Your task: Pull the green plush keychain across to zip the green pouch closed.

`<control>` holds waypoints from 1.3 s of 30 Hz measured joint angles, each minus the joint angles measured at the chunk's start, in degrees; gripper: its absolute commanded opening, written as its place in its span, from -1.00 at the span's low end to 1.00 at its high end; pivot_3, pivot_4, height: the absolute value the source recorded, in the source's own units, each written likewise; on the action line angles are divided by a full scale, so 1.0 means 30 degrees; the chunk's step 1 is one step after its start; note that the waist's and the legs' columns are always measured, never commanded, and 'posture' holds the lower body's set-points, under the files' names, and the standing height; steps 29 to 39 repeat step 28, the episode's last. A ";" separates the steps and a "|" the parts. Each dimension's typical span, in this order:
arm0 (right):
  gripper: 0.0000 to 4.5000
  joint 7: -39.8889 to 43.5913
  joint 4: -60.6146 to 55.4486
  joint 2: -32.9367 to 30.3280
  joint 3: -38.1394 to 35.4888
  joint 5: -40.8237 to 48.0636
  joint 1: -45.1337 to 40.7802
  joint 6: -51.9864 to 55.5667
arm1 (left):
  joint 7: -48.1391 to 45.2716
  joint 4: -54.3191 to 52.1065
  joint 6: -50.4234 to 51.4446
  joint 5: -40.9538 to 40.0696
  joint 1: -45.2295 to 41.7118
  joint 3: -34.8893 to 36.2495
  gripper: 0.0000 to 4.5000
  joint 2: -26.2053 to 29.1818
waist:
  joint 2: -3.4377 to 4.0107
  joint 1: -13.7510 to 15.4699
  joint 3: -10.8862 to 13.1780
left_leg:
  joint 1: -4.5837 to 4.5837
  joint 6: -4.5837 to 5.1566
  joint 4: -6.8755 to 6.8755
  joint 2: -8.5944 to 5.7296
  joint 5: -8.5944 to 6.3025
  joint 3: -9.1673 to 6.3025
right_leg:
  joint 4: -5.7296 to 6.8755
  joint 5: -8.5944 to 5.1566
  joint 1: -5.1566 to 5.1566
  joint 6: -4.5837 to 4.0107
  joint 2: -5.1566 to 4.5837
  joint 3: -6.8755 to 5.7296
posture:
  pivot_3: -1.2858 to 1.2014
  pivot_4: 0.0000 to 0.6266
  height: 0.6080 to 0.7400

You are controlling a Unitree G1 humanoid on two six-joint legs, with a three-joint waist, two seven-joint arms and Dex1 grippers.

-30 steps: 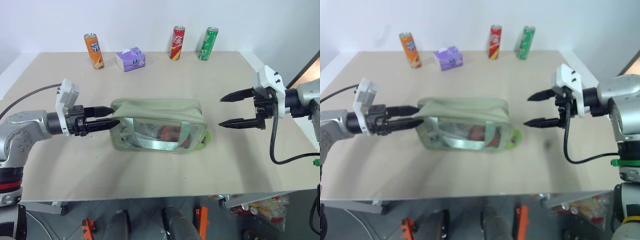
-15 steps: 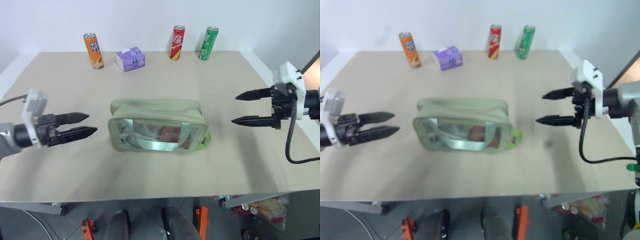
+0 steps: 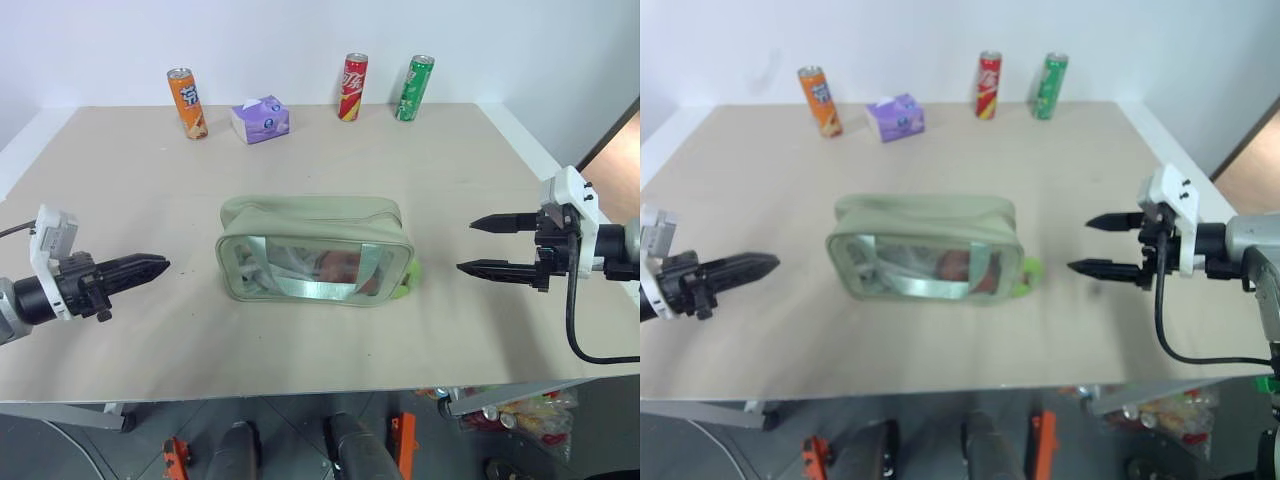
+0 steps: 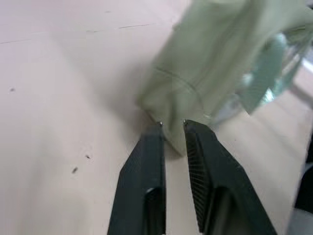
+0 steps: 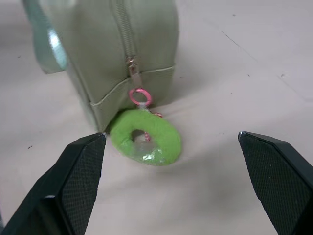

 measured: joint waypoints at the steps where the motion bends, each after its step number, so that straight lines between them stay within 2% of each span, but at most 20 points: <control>1: 1.00 -0.0074 0.0000 0.0029 -0.0010 0.0030 0.0041 0.0029 | 0.0055 0.0060 0.0016 -0.0011 0.0005 -0.0007 -0.60 -0.0050 | -0.0002 -0.0001 0.0001 | -0.0003 -0.0001 0.0000 0.0001 0.0000 0.0000 | 0.0001 0.0002 -0.0003 0.0003 0.0001 0.0000 | 0.03 -0.52 1.00; 5: 1.00 -0.1778 0.0085 0.1233 -0.0738 0.0251 0.0421 0.0160 | 0.1562 0.0410 -0.0030 -0.0198 -0.0557 0.0031 -0.60 -0.1372 | -0.0005 -0.0017 0.0000 | -0.0004 0.0000 -0.0005 0.0002 -0.0001 -0.0002 | -0.0001 0.0007 0.0002 0.0010 0.0005 0.0000 | 0.03 -0.52 1.00; 8: 1.00 -0.2355 0.0095 0.1845 -0.1167 0.0838 0.0722 0.0650 | 0.2095 0.0425 -0.0011 -0.0380 -0.0565 0.0030 -0.60 -0.1674 | -0.0005 -0.0006 0.0000 | -0.0006 0.0000 -0.0008 0.0002 -0.0001 -0.0012 | 0.0002 0.0011 0.0003 0.0014 0.0011 -0.0001 | 0.03 -0.52 1.00; 18: 1.00 -0.2185 0.0220 0.1375 -0.1005 0.0799 0.0282 0.0459 | 0.1235 -0.0816 -0.0013 -0.0991 -0.1594 -0.0526 -0.60 -0.0697 | -0.0005 -0.0012 -0.0001 | 0.0003 0.0000 -0.0005 0.0000 0.0000 -0.0002 | -0.0003 0.0011 0.0009 0.0013 0.0006 0.0005 | 0.03 -0.52 1.00; 28: 1.00 -0.1785 -0.0888 0.0925 -0.0495 0.1061 0.0267 0.0817 | 0.0555 -0.1161 -0.0492 -0.0996 -0.1859 -0.1509 -0.60 -0.0672 | -0.0005 -0.0013 0.0000 | -0.0005 0.0000 -0.0017 0.0000 -0.0001 -0.0003 | -0.0010 0.0010 0.0004 0.0014 0.0009 0.0006 | 0.03 -0.52 1.00; 39: 1.00 -0.1785 -0.0888 0.0925 -0.0495 0.1061 0.0267 0.0817 | 0.0555 -0.1161 -0.0492 -0.0996 -0.1859 -0.1509 -0.60 -0.0672 | -0.0005 -0.0013 0.0000 | -0.0005 0.0000 -0.0017 0.0000 -0.0001 -0.0003 | -0.0010 0.0010 0.0004 0.0014 0.0009 0.0006 | 0.03 -0.52 1.00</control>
